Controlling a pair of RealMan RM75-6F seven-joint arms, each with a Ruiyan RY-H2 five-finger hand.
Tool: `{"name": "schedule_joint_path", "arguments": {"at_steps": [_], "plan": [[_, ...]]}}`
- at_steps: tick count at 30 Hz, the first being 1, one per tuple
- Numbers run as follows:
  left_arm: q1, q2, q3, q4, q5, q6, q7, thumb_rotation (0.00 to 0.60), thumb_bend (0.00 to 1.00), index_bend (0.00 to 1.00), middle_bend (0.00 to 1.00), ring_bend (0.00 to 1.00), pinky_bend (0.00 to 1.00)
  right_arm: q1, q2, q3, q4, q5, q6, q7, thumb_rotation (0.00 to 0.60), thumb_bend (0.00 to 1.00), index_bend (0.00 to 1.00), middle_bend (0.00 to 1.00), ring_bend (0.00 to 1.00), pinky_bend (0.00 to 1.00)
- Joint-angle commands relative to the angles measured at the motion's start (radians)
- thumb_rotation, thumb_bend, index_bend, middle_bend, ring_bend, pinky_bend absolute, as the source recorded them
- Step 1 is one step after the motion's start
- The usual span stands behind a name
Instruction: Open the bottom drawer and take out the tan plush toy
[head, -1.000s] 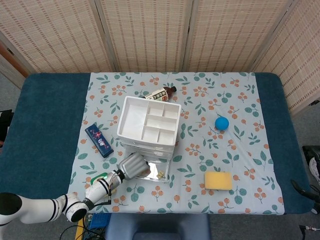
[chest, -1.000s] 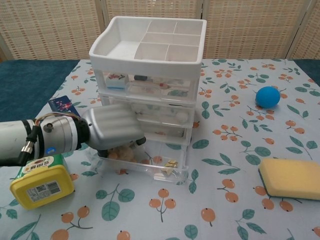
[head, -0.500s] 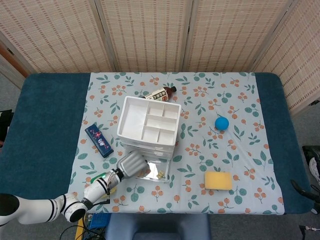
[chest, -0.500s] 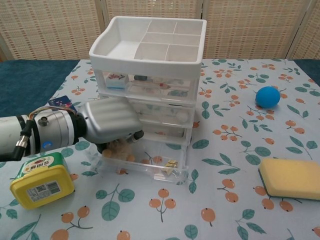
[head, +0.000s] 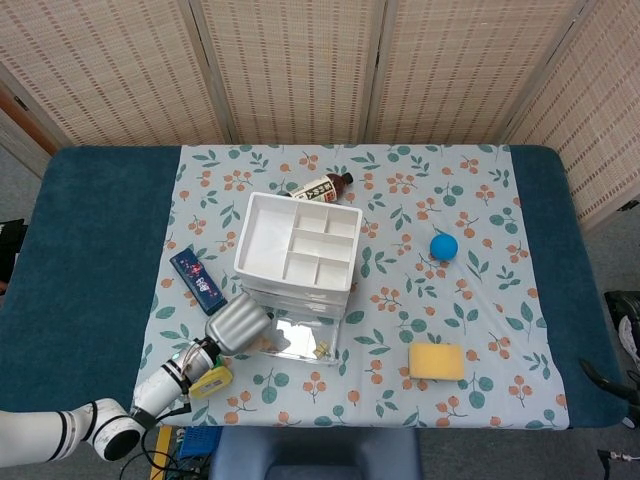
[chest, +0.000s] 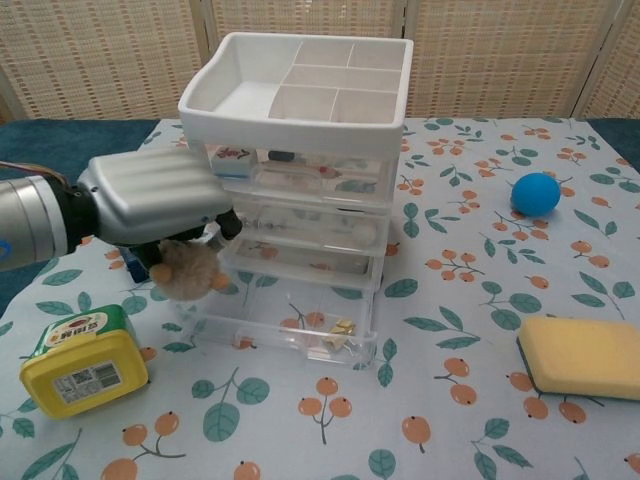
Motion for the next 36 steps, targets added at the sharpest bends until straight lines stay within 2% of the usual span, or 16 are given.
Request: {"name": "schedule_joint_path", "arguments": {"at_steps": [1,8,16,19,22,25,27,31,36], "plan": [[0.039,0.054,0.007,-0.034,-0.024,0.04,-0.01,0.6,0.2,0.61,0.99,1.0,1.0,0.002,-0.001,-0.001,-0.001,-0.004,-0.001,0.0,0.6,0.22,0.0,0.07,0.0,0.0],[0.096,0.129,-0.002,-0.04,-0.093,0.082,-0.051,0.6,0.2,0.61,0.99,1.0,1.0,0.008,-0.002,-0.001,-0.007,-0.012,-0.002,-0.007,0.6,0.21,0.0,0.07,0.0,0.0],[0.104,0.092,-0.009,0.042,-0.162,0.043,-0.061,0.6,0.2,0.56,0.99,1.0,1.0,0.012,0.0,-0.003,-0.019,-0.02,0.001,-0.019,0.6,0.21,0.0,0.07,0.0,0.0],[0.104,0.073,-0.011,0.062,-0.197,0.04,-0.028,0.6,0.2,0.48,0.99,1.0,1.0,0.011,0.004,-0.003,-0.024,-0.021,0.005,-0.023,0.6,0.21,0.0,0.07,0.0,0.0],[0.111,0.063,-0.02,0.058,-0.247,0.035,-0.026,0.6,0.2,0.27,0.97,1.0,1.0,0.01,0.007,-0.003,-0.027,-0.018,0.006,-0.024,0.6,0.21,0.0,0.07,0.0,0.0],[0.121,0.064,-0.027,0.049,-0.283,0.049,-0.023,0.6,0.2,0.12,0.95,1.0,1.0,0.01,0.008,-0.004,-0.026,-0.016,0.004,-0.023,0.6,0.21,0.0,0.07,0.0,0.0],[0.134,0.064,-0.034,0.041,-0.299,0.073,-0.029,0.6,0.2,0.06,0.92,0.98,1.0,0.011,0.009,-0.005,-0.025,-0.016,0.001,-0.023,0.6,0.21,0.0,0.07,0.0,0.0],[0.177,0.068,-0.053,0.014,-0.326,0.15,-0.065,0.6,0.2,0.03,0.85,0.9,1.0,0.013,0.014,-0.008,-0.025,-0.017,-0.008,-0.023,0.6,0.21,0.0,0.07,0.0,0.0],[0.266,0.079,-0.078,-0.023,-0.292,0.315,-0.148,0.6,0.2,0.03,0.75,0.75,1.0,0.017,0.029,-0.016,-0.027,-0.024,-0.019,-0.008,0.6,0.21,0.0,0.07,0.0,0.0]]}}
